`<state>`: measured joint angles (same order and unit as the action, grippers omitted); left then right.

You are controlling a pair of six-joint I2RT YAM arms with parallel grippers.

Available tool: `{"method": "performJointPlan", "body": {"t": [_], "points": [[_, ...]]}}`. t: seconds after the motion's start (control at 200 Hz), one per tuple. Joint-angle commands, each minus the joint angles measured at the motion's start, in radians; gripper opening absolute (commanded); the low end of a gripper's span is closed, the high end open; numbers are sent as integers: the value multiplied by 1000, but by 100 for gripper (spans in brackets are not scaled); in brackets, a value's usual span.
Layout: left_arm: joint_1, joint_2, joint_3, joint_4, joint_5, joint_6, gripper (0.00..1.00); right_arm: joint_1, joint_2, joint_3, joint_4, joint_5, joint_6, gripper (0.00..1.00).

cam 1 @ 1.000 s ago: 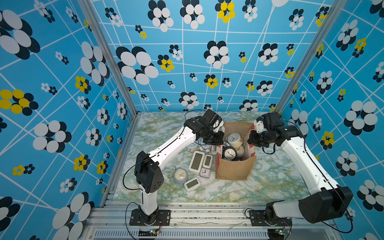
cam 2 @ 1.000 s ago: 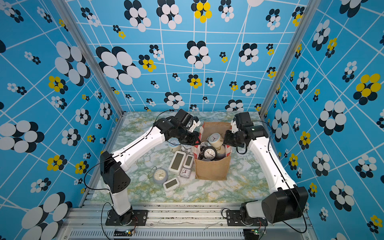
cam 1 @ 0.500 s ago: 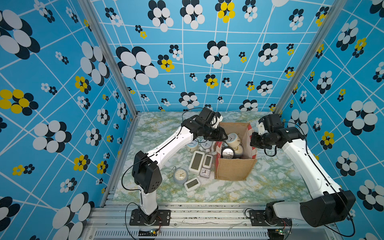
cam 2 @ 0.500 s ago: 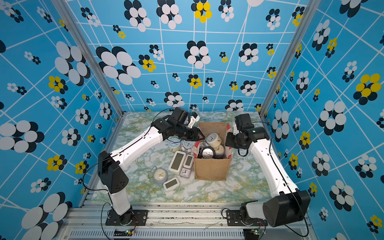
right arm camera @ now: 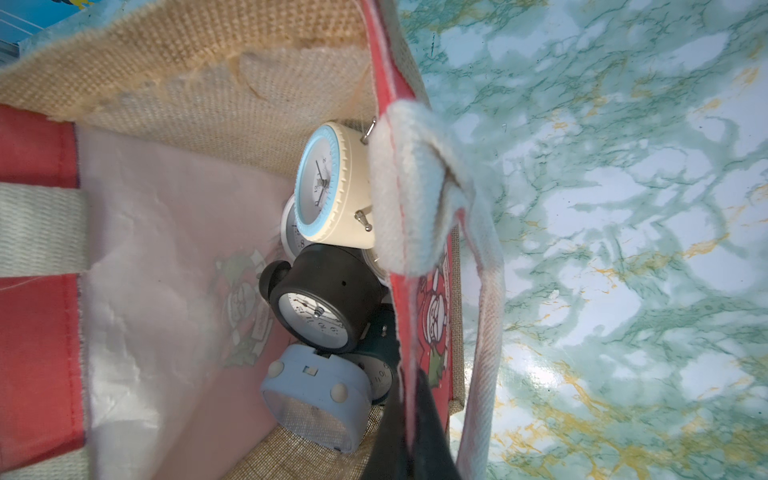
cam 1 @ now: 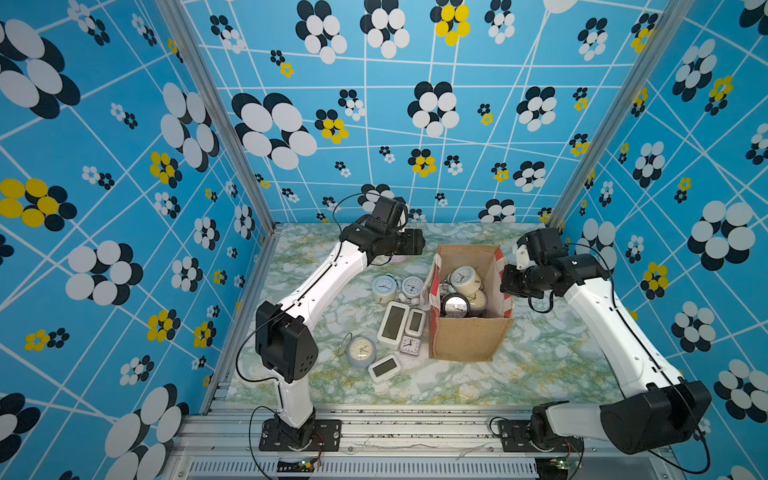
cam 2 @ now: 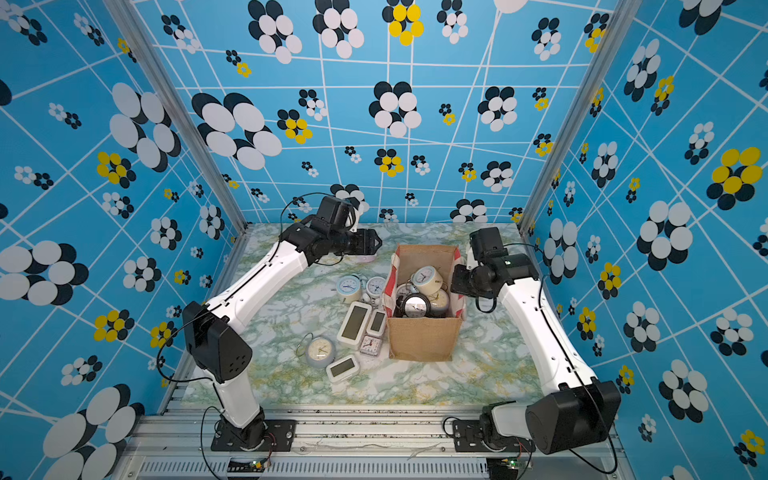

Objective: Put the alarm clock into the canvas bag
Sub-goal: Pick up the alarm from the center of the board.

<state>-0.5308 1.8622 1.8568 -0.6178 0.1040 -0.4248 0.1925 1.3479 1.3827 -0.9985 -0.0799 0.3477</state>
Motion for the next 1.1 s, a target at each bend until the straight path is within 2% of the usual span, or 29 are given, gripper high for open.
{"method": "performJointPlan", "body": {"t": [0.0, 0.225, 0.555, 0.825, 1.094], "points": [[17, 108, 48, 39, -165, 6, 86, 4, -20, 19, -26, 25, -13, 0], [22, 360, 222, 24, -290, -26, 97, 4, -21, 18, -23, 23, -12, 0], [28, 597, 379, 78, -456, -75, 99, 4, -9, 13, -17, 11, -15, 0], [32, 739, 520, 69, -477, -101, 99, 4, -1, 8, -11, 9, -17, 0], [48, 785, 535, 73, -464, -135, 99, 4, 5, 3, -12, 11, -21, 0]]}}
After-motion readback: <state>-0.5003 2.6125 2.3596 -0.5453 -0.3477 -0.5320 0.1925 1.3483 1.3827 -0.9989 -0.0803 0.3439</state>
